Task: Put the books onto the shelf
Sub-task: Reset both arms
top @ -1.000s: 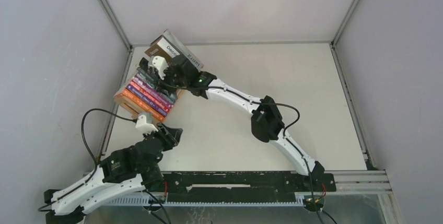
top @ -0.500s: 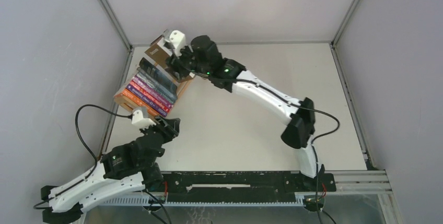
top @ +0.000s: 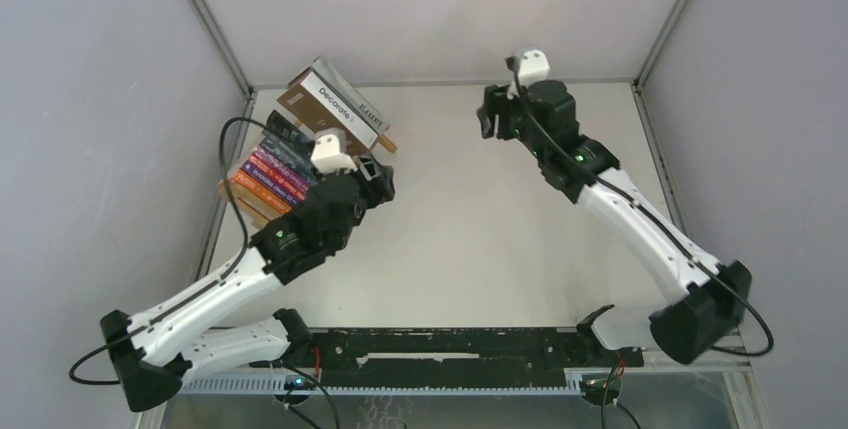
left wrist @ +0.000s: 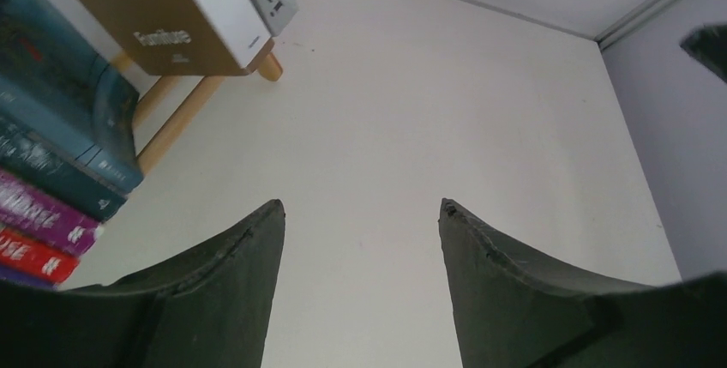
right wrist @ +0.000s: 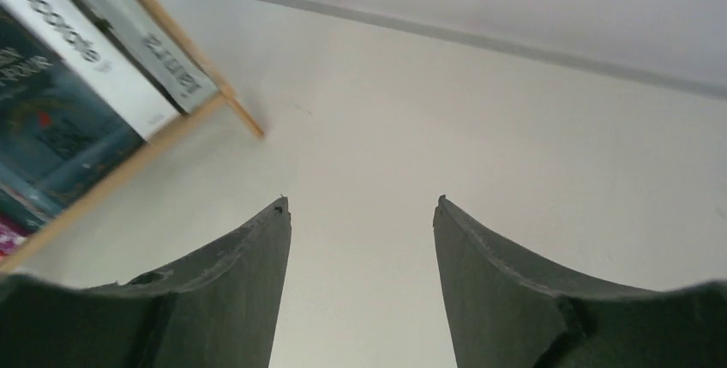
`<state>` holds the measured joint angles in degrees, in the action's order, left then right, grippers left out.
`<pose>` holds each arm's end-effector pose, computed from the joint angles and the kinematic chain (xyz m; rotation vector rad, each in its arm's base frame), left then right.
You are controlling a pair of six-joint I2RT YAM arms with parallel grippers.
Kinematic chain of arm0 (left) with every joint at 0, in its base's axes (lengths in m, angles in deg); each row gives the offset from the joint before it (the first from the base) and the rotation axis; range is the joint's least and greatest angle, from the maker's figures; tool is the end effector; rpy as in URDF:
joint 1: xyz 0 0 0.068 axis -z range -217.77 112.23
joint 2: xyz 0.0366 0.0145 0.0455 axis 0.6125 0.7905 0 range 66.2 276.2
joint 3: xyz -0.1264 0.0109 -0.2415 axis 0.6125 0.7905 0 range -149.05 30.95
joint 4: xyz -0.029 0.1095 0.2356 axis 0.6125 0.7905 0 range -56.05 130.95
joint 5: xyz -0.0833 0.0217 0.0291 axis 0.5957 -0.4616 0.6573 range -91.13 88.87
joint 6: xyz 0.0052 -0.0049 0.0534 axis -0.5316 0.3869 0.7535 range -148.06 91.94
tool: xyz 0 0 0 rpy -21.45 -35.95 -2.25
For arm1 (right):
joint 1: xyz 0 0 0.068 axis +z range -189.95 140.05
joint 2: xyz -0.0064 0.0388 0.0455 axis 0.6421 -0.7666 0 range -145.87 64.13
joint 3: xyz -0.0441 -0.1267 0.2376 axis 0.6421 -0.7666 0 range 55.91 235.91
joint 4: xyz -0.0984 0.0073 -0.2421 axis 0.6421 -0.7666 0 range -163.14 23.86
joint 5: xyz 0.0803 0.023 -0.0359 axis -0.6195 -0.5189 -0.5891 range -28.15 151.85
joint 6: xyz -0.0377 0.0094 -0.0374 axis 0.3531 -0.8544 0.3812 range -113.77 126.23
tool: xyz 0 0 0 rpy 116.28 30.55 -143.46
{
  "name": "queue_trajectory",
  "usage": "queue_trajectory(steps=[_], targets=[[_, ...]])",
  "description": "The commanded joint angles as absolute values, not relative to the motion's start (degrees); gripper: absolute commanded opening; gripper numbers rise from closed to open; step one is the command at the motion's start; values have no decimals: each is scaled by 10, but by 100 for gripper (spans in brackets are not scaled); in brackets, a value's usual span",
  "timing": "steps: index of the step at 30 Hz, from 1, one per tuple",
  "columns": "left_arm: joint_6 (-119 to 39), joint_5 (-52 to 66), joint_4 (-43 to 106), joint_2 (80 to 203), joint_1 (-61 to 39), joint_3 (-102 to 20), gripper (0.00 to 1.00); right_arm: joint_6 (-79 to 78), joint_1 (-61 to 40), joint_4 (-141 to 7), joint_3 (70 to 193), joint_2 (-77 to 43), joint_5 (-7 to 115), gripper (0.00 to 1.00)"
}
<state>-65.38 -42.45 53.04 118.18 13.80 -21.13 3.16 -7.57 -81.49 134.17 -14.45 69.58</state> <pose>0.1412 -0.1402 0.3492 -0.2534 1.8193 -0.4086 0.2714 0.1664 0.4014 -0.3764 1.8143 0.3079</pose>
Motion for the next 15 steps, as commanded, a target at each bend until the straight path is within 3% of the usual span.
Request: queue_trajectory(steps=[1,7,15], targets=[[-575,-335,464,1239,107,-270,72,-20,-95,-844,1267,-53,769,71],[-546,-293,419,1264,54,-269,74,-72,-125,-933,1226,-7,842,83],[-531,-235,383,1264,9,-249,75,-93,-143,-928,1158,87,848,85]])
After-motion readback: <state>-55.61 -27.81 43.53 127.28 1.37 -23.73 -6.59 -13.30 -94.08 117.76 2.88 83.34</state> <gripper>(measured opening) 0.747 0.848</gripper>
